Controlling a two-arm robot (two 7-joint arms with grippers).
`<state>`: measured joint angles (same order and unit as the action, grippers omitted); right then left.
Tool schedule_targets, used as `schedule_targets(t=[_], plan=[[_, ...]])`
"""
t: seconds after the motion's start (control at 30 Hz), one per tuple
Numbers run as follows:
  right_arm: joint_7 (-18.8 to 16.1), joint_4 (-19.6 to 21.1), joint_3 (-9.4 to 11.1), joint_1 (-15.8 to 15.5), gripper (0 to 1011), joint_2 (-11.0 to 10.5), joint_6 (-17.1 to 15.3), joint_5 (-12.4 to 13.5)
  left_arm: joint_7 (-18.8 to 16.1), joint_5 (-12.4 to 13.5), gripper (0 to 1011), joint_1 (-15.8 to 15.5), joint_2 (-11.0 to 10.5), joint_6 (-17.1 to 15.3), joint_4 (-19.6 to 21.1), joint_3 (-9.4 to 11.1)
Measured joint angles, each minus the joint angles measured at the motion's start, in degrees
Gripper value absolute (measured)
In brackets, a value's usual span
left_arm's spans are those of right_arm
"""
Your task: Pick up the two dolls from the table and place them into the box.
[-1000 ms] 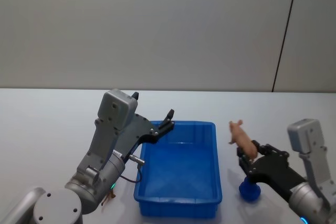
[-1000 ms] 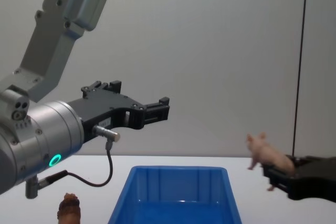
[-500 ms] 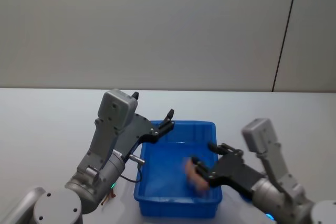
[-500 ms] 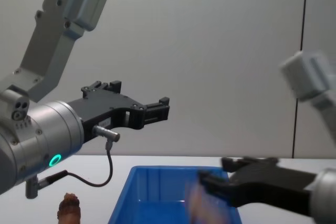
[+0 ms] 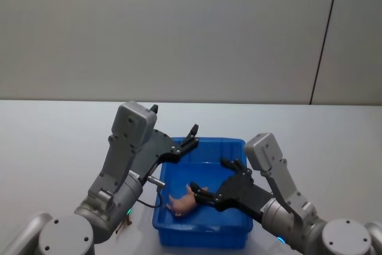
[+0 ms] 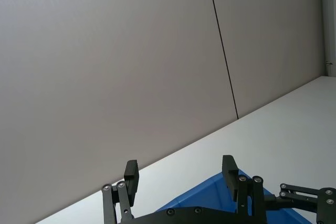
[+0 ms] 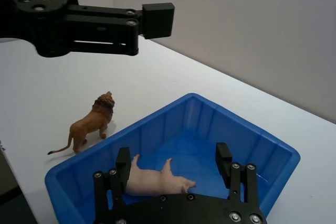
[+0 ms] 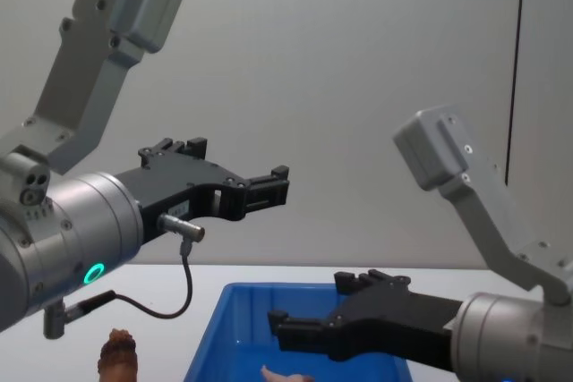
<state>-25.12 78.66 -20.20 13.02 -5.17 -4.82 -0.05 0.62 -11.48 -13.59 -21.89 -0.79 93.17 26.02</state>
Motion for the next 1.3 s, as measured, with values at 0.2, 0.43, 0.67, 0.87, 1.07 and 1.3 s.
schedule_targets(t=[0.2, 0.43, 0.67, 0.87, 1.07, 1.3], plan=[[2.7, -0.8, -0.1, 0.3, 1001, 0.3, -0.6, -0.6, 0.0, 0.0, 1001, 0.0, 0.0, 0.0, 0.0, 0.0], [6.6, -0.2, 0.3, -0.4, 1001, -0.2, -2.0, -1.1, 0.0, 0.0, 1002, 0.0, 0.0, 0.0, 0.0, 0.0], [11.1, 2.5, 1.2, -2.8, 1001, -1.8, -3.7, -1.2, 0.0, 0.0, 1001, 0.0, 0.0, 0.0, 0.0, 0.0], [15.1, 5.3, 2.5, -5.5, 1001, -3.8, -4.9, -0.8, 0.0, 0.0, 1001, 0.0, 0.0, 0.0, 0.0, 0.0], [18.3, 7.5, 3.8, -7.9, 1001, -5.8, -5.9, 0.4, 0.0, 0.0, 1001, 0.0, 0.0, 0.0, 0.0, 0.0], [19.3, 8.2, 5.0, -9.7, 1001, -7.3, -6.4, 2.1, 0.0, 0.0, 1002, 0.0, 0.0, 0.0, 0.0, 0.0]])
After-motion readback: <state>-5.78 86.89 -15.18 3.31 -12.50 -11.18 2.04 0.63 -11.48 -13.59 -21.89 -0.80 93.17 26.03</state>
